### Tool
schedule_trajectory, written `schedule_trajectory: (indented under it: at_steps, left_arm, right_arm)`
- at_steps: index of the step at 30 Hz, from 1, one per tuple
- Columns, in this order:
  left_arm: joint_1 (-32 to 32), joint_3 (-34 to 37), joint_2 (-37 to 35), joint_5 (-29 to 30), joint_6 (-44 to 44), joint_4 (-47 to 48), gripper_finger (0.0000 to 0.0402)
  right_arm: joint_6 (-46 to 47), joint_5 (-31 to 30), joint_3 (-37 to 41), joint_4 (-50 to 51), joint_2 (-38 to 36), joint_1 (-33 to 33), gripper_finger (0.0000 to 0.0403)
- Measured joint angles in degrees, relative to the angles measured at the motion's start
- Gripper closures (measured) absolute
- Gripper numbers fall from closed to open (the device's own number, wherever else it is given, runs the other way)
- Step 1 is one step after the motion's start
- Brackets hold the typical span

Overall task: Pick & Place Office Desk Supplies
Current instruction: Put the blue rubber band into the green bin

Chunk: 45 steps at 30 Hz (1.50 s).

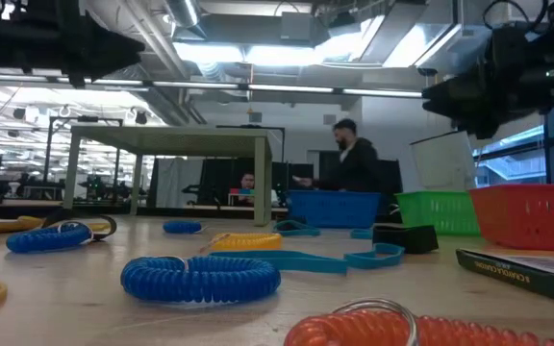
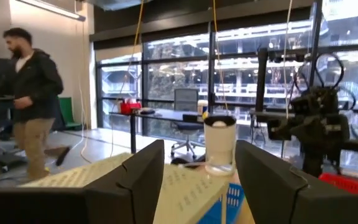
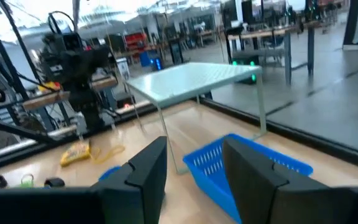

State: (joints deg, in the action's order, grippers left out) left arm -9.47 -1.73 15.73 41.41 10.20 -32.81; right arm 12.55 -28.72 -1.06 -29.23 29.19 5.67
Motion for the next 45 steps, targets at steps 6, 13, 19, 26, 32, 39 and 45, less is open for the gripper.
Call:
schedule_trajectory:
  at_steps: [6,13,19,26,32,39,45]
  left_arm:
    - [0.00,-1.31,2.16,-0.45,-2.08,-0.01,0.0207]
    - [0.00,-1.32,5.14,-0.48,-2.43,-3.42,0.0207]
    - [0.00,-1.34,5.90,-0.55,-2.03,-7.49,0.0207]
    - [0.00,-1.34,5.90,-0.57,-1.63,-9.85,0.0207]
    - [0.00,-1.34,5.92,-0.57,0.00,-9.84,0.0207]
    - [0.00,-1.34,5.92,-0.57,-1.05,-9.70,0.0207]
    - [0.00,-1.34,5.92,-0.57,-0.89,-9.71,0.0208]
  right_arm:
    - [0.29,0.07,-1.36,-1.16,1.38,0.00,0.0248]
    - [2.17,-0.81,-8.81,0.86,12.08,0.00,0.0248]
    - [6.59,-1.67,-16.72,2.85,27.64,-0.02,0.0248]
    - [13.16,7.26,-29.27,9.82,42.84,0.24,0.0248]
    - [5.31,19.96,-39.86,27.03,54.29,1.36,0.0248]
    - [2.02,23.22,-47.21,41.11,63.48,1.00,0.0248]
    - [3.09,23.79,-49.90,41.27,67.87,0.22,0.0248]
